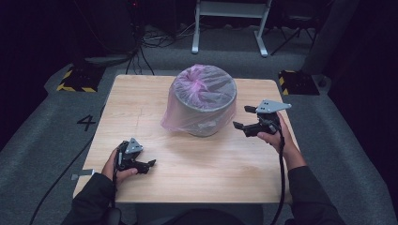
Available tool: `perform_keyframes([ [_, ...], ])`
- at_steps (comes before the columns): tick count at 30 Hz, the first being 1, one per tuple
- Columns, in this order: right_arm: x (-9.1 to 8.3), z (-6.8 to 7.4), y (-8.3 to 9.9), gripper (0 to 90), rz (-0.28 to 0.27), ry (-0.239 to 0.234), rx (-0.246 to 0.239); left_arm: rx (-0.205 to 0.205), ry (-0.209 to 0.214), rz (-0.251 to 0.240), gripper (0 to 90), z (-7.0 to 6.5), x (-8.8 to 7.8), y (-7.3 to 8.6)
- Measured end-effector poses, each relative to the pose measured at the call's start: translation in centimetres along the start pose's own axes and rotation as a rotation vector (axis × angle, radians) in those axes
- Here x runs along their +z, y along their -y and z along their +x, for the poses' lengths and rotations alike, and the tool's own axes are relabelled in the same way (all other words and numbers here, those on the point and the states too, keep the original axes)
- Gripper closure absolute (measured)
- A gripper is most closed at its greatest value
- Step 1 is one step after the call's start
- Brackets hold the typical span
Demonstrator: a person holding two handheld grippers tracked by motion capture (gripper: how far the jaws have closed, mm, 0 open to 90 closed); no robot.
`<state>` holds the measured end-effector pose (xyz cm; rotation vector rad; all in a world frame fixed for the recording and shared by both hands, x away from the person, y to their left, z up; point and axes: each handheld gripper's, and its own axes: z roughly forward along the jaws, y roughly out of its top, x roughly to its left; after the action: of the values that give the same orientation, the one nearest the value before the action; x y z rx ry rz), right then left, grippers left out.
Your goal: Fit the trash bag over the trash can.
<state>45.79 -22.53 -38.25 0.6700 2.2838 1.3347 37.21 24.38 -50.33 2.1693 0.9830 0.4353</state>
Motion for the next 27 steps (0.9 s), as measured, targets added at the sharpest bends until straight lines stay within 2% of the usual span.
perform_keyframes([
  [3,-0.3,0.0,-0.5,18.7,-0.004,0.006,-0.012,-0.011,-0.012,0.002,16.3,0.3,-0.1,0.1],
  [7,-0.6,0.0,-1.5,19.8,-0.015,0.014,-0.026,-0.026,-0.003,0.013,13.7,0.6,0.0,0.1],
  [16,-0.5,0.3,-3.1,19.9,-0.036,0.027,-0.055,-0.023,0.001,0.017,12.6,0.7,0.1,0.0],
  [21,-0.6,0.1,-3.7,19.9,-0.045,0.026,-0.042,-0.026,0.0,0.017,12.1,0.7,0.1,0.0],
  [27,-0.6,-0.3,-5.0,22.1,-0.051,0.043,0.001,-0.027,0.001,0.018,11.9,0.7,0.1,0.0],
])
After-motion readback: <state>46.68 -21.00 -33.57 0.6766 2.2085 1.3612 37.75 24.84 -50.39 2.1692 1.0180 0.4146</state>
